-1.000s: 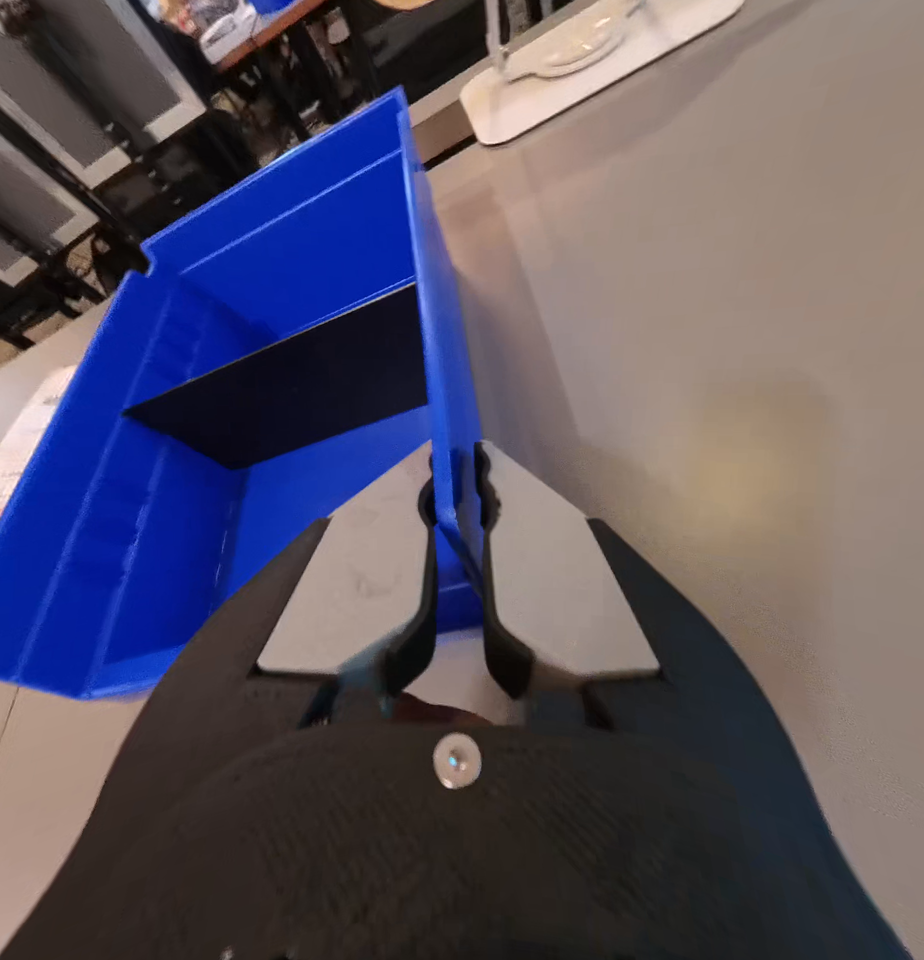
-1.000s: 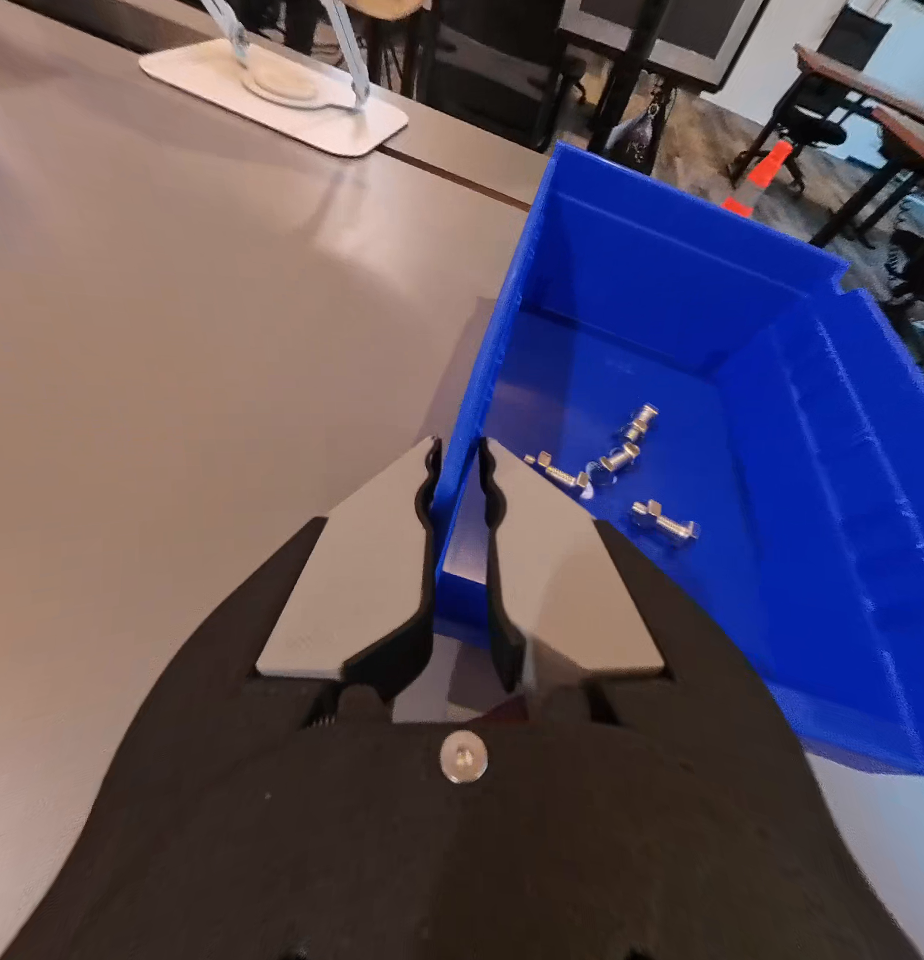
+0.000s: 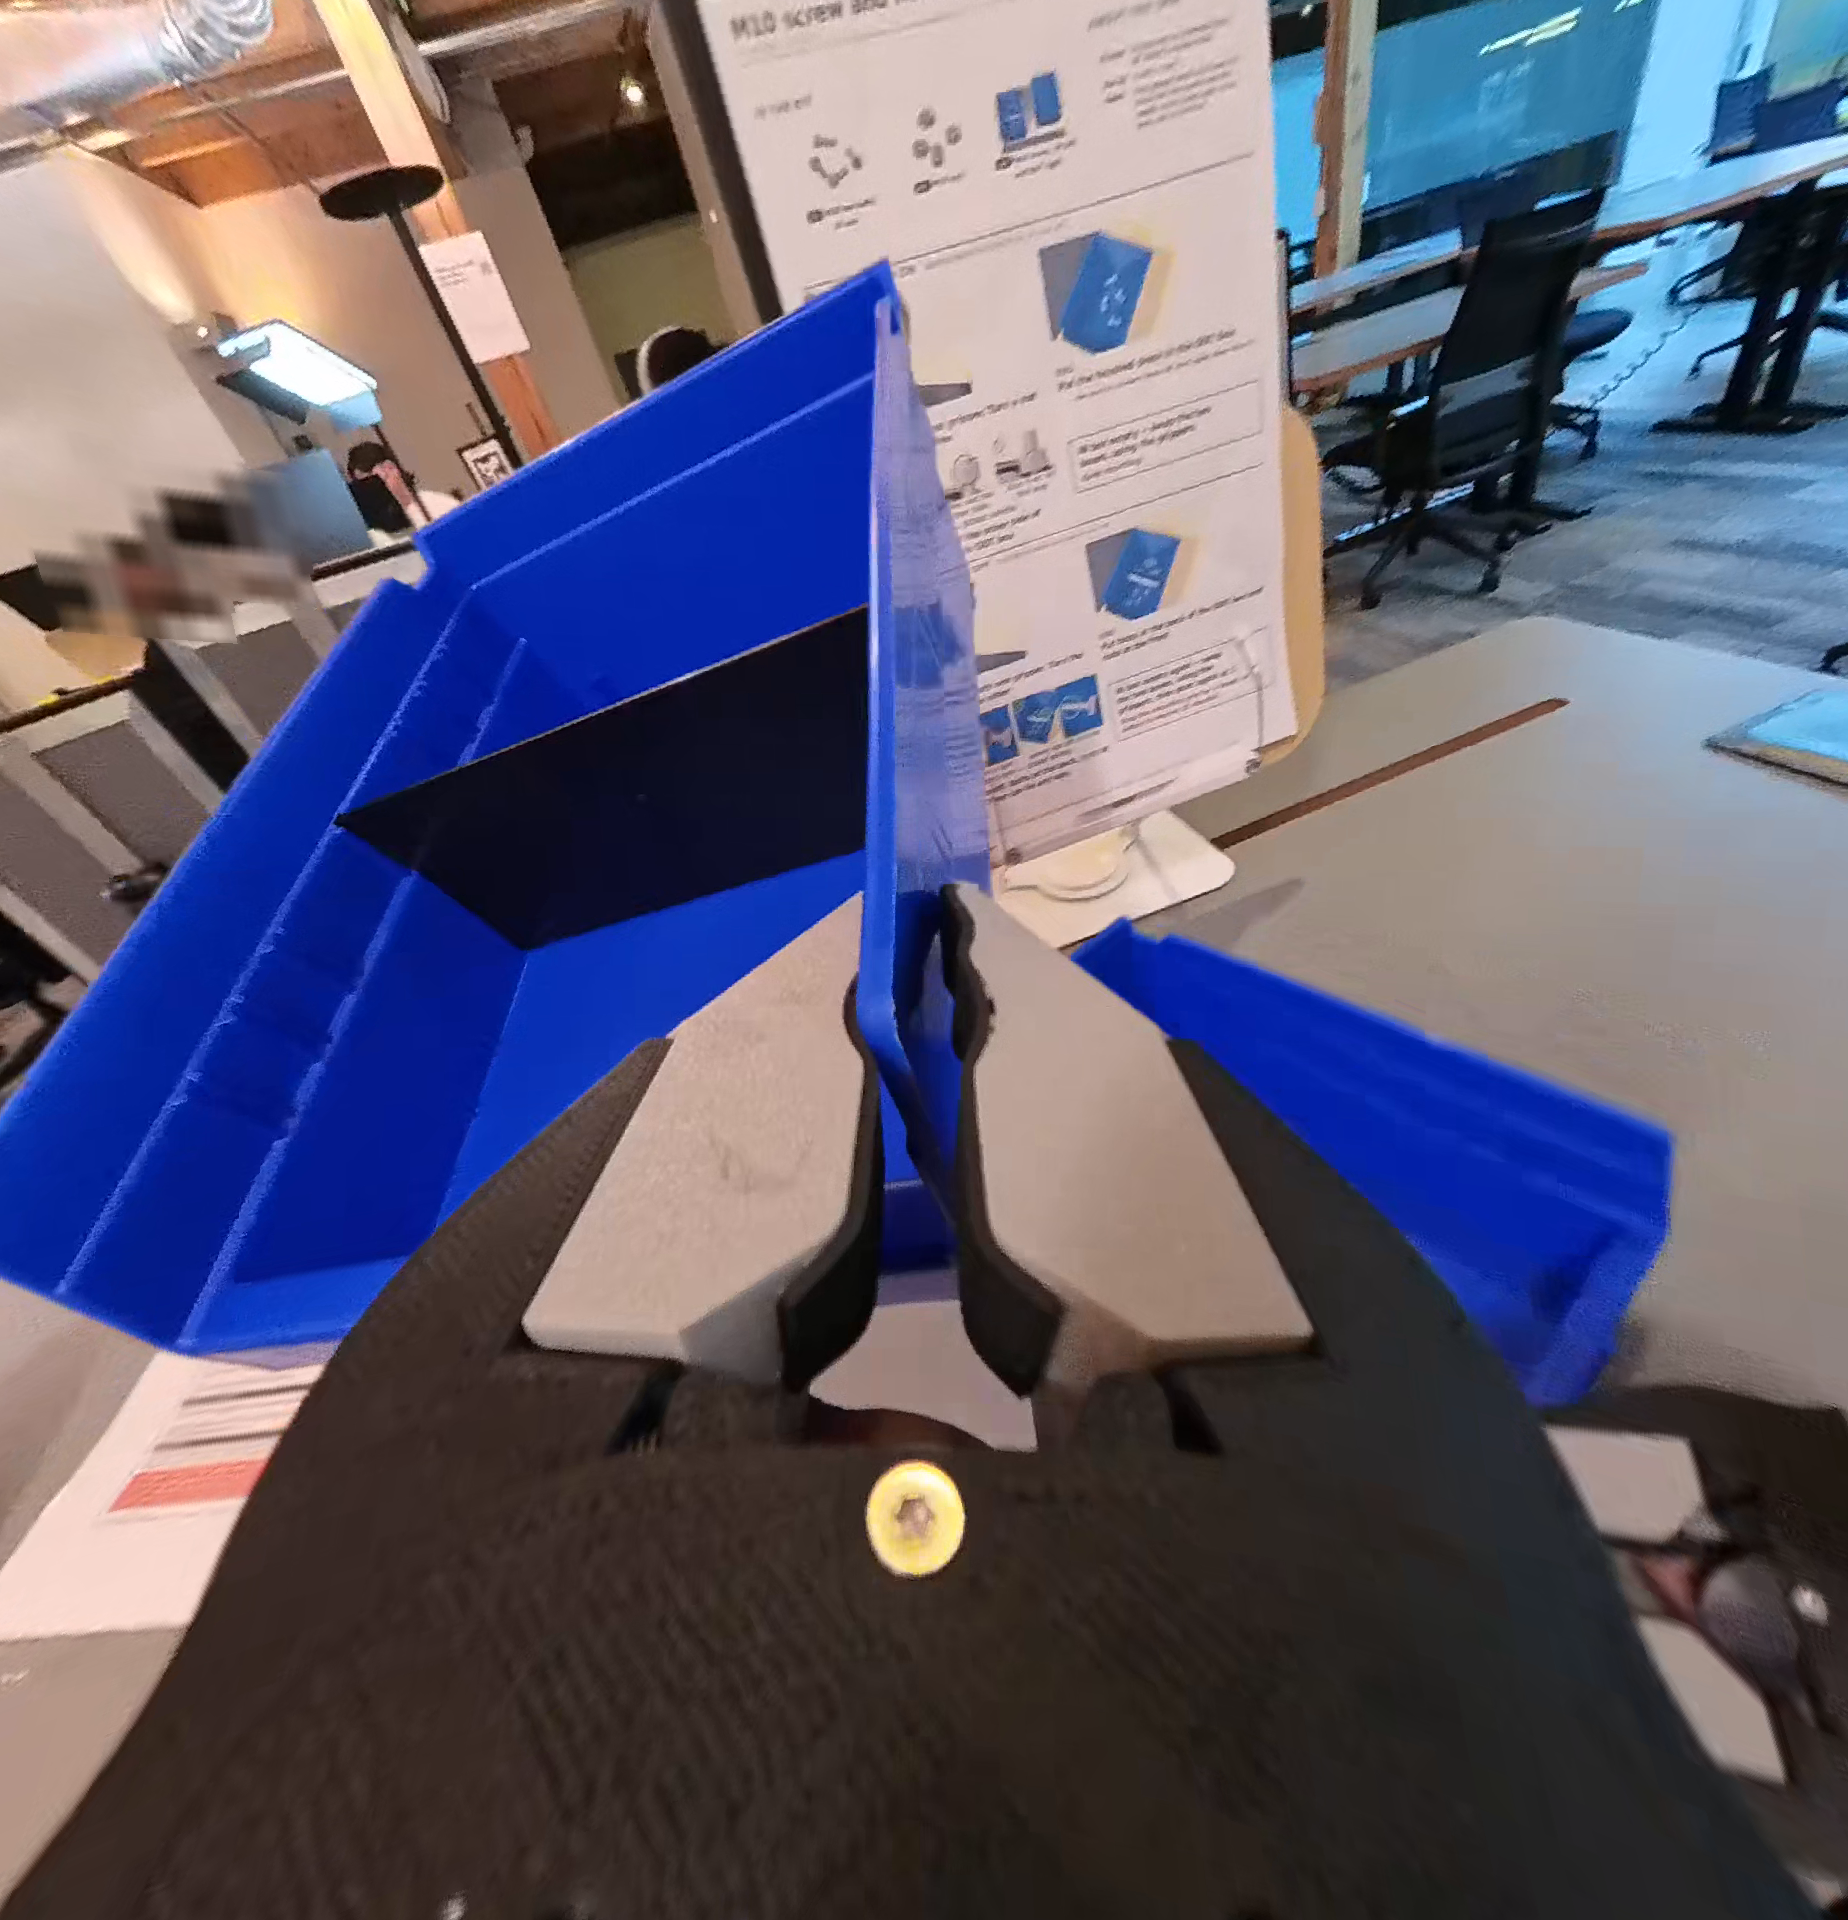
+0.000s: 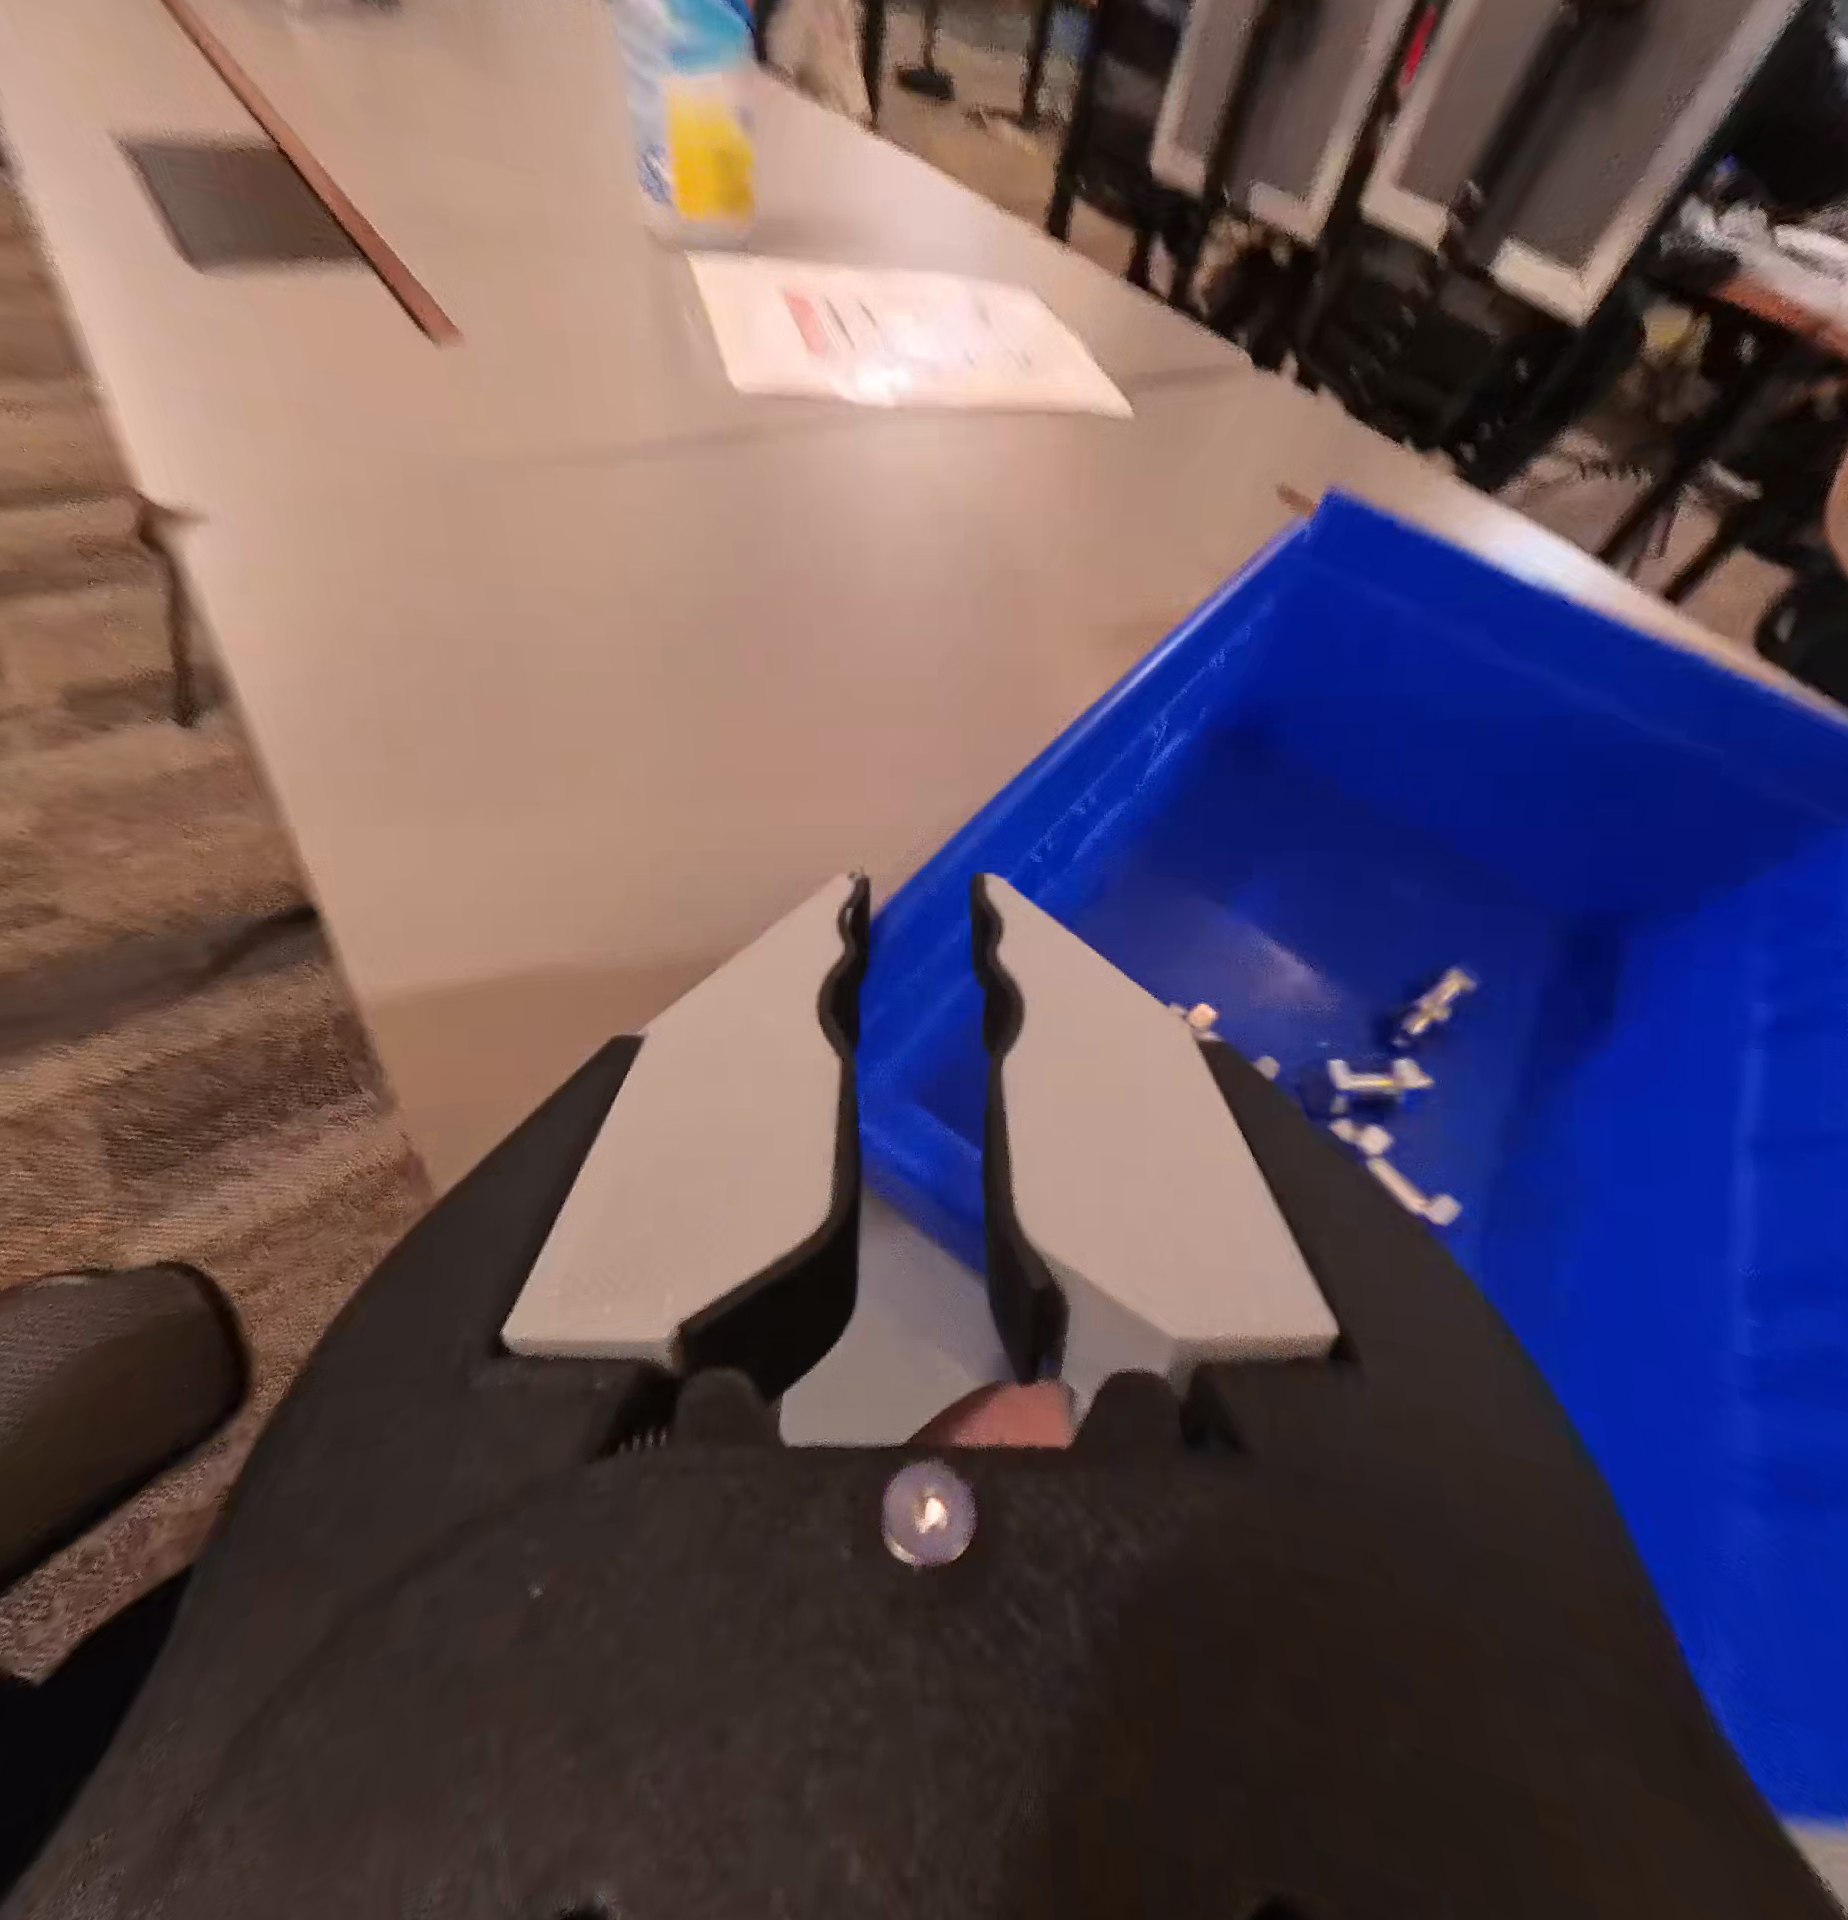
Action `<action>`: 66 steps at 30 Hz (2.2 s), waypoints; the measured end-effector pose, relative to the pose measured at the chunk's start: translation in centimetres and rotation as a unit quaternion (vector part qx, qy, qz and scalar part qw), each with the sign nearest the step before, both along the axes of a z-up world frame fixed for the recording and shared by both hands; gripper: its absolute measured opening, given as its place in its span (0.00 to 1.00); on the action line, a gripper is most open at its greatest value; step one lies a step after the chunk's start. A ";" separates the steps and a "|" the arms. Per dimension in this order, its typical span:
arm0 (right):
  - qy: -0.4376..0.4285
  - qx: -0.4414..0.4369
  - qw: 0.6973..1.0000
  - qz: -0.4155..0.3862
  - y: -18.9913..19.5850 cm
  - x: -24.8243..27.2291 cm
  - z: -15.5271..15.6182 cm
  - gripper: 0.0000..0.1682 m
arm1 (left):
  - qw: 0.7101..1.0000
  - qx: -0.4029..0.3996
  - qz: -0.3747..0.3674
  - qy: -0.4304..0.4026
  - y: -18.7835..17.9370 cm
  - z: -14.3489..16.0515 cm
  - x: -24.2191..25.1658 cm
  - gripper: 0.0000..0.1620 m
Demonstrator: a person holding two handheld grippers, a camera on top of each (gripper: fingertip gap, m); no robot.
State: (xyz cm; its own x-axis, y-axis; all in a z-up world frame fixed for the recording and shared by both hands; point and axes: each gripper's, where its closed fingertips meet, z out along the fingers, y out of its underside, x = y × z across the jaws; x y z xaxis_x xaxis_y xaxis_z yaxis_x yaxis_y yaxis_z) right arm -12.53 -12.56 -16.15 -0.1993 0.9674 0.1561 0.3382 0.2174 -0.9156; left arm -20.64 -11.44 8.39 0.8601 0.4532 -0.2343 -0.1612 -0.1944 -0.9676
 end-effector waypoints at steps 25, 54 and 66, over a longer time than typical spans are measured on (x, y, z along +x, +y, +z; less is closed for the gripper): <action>-0.127 -0.008 0.992 0.006 17.7 -4.6 -5.9 0.00 | 0.995 -0.022 -0.085 -0.046 4.9 -4.5 7.1 0.02; 0.015 -0.067 0.997 -0.040 17.7 23.2 2.7 0.01 | 0.956 -0.108 -0.264 -0.065 15.1 -21.7 29.1 0.23; -0.131 0.069 0.966 -0.214 27.0 25.4 -4.9 0.00 | 0.966 -0.213 -0.112 -0.094 -5.4 -25.6 11.7 0.21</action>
State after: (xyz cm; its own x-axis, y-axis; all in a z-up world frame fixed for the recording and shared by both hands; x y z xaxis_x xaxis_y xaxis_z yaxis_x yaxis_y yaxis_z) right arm 12.84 14.43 -21.05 0.1634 0.9438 0.2873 0.6393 0.1206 -0.7594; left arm -8.98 -16.88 -17.18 0.9709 0.1470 -0.1891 -0.0756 -0.5611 -0.8243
